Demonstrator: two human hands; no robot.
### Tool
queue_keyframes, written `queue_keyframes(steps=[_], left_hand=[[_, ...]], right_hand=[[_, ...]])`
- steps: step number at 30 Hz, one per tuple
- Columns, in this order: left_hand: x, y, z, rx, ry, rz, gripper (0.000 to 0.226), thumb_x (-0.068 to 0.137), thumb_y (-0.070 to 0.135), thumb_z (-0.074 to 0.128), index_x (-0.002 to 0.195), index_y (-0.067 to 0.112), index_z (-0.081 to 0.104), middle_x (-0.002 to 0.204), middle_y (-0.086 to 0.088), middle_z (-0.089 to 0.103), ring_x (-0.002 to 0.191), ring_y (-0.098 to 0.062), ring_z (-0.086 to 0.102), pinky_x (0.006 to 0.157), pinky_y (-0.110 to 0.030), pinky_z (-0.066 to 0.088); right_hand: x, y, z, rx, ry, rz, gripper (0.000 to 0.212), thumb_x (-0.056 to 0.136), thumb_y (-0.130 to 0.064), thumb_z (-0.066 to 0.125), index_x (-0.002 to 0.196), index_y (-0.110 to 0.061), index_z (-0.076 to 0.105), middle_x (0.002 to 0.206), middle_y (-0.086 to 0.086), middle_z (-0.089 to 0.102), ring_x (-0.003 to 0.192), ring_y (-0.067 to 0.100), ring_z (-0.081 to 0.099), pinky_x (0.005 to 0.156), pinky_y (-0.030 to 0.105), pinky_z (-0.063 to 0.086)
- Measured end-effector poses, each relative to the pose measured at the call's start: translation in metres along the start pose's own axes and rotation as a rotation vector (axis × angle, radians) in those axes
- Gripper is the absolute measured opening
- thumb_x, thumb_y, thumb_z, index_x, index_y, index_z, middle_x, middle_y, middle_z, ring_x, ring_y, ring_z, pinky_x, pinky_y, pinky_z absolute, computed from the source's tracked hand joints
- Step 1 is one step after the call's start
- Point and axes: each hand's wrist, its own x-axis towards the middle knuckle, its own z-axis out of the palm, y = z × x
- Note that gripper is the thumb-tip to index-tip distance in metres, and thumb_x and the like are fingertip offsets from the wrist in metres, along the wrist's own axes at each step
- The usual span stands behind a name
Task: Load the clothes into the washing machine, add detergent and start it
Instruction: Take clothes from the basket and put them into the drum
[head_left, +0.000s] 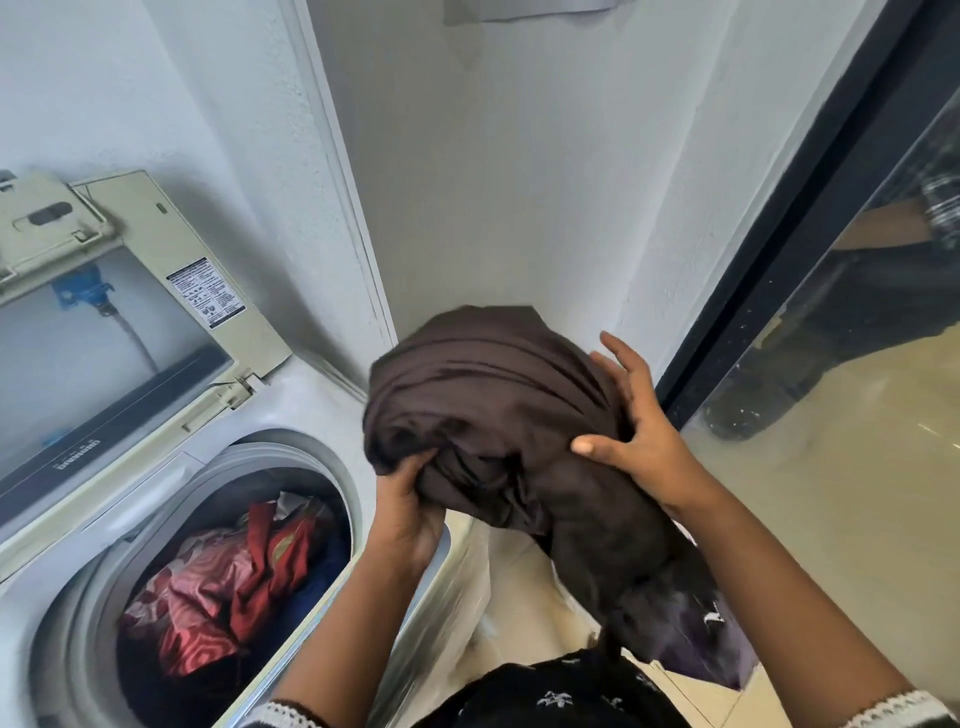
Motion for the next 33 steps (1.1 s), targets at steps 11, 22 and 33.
queue_keyframes(steps=[11,22,33], left_hand=[[-0.019,-0.006,0.001,0.433,-0.143,-0.163,0.055,0.075,0.012,0.073,0.128,0.014,0.057,0.127,-0.006,0.067,0.116,-0.020,0.064,0.088,-0.030,0.054],[-0.013,0.002,-0.010,1.056,-0.370,0.175,0.118,0.055,0.022,0.095,0.146,0.040,0.021,0.148,0.006,0.039,0.134,-0.009,0.045,0.104,-0.034,0.046],[-0.007,0.021,-0.021,0.347,0.000,0.134,0.086,0.045,0.033,0.088,0.123,0.018,0.055,0.105,0.006,0.071,0.096,-0.011,0.065,0.075,-0.021,0.055]], right_hand=[[-0.004,0.033,0.044,0.298,0.326,0.135,0.096,0.055,-0.023,0.092,0.139,-0.030,0.045,0.131,-0.003,0.063,0.120,0.019,0.062,0.106,0.051,0.047],[0.003,-0.024,0.049,-1.091,-0.031,-0.380,0.082,0.060,-0.027,0.064,0.139,-0.038,0.041,0.110,-0.008,0.060,0.095,0.024,0.059,0.082,0.040,0.044],[0.005,-0.043,0.015,-0.774,-0.277,-0.239,0.122,0.058,-0.073,0.079,0.152,-0.049,0.005,0.164,-0.017,-0.002,0.151,0.004,-0.010,0.123,0.054,0.000]])
